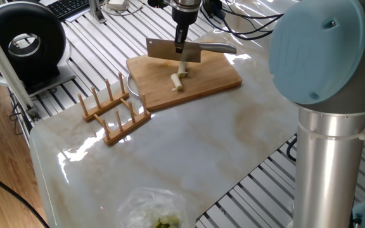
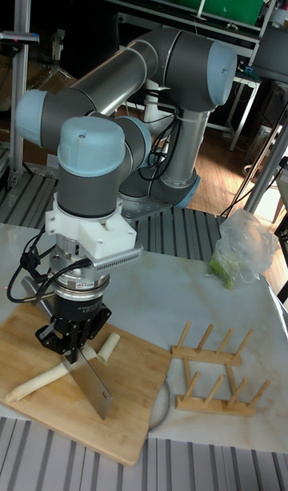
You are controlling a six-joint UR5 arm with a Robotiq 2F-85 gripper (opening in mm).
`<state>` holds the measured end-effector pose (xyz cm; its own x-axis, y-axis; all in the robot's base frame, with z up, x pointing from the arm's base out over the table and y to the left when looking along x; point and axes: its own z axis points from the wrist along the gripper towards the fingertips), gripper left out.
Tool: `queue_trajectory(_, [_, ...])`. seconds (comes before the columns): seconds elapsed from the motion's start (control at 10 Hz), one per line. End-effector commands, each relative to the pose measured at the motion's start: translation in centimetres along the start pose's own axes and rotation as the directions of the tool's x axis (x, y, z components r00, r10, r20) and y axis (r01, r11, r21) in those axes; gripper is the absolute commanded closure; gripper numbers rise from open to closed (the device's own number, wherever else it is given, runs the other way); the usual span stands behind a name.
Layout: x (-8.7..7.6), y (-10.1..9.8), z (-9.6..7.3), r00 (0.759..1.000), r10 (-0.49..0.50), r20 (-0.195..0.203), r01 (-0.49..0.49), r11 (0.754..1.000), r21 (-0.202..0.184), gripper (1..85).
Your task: Chop the scallions
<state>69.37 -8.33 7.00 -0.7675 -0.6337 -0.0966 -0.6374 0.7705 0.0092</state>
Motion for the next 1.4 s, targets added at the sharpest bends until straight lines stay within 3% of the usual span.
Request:
queue_trajectory(0.0, [-0.21,0.05,-0.12,1.000,0.007,0.011,-0.007,1.000,-0.007,84.3])
queue_trajectory(1.3, [-0.08,-0.72,0.38,1.000,-0.008,0.004,0.008,1.000,0.003,84.3])
